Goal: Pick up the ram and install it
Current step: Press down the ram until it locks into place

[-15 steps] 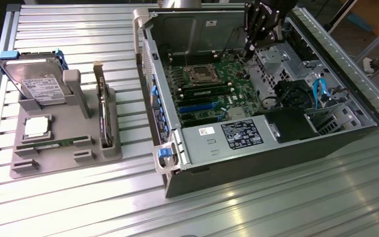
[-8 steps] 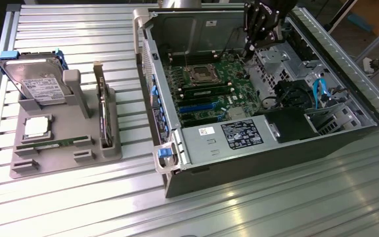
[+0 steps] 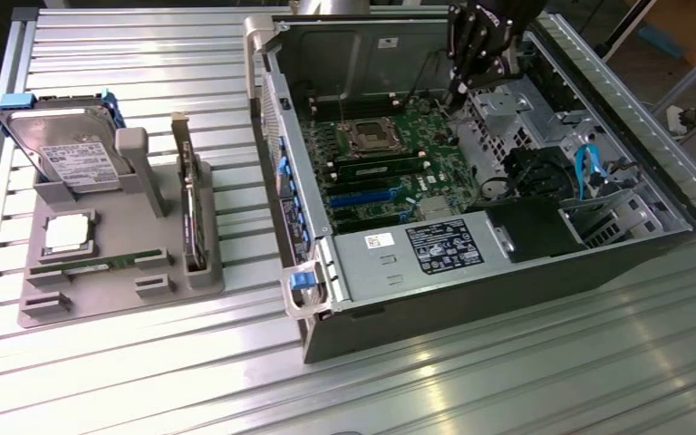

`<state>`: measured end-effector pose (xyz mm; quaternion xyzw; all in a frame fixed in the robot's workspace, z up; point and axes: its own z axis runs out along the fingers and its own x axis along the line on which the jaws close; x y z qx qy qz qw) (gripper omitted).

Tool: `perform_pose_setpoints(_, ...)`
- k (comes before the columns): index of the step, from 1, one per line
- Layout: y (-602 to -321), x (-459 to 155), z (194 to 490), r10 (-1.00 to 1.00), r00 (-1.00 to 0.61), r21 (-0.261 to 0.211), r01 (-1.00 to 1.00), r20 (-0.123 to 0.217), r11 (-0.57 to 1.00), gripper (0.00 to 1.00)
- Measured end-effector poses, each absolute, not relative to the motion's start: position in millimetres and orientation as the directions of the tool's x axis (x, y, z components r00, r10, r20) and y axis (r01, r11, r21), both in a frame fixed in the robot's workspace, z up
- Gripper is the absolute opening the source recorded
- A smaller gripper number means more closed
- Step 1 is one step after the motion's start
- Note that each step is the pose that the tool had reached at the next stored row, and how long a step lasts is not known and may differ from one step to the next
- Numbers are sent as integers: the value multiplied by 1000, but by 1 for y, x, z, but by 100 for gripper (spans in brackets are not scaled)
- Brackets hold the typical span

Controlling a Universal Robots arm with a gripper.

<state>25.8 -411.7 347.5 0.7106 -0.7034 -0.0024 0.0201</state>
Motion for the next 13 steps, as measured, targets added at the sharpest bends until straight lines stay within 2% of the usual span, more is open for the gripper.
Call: perform_pose_setpoints(13, -412, 26, 325, -1000, 11, 32, -999, 25, -10, 11)
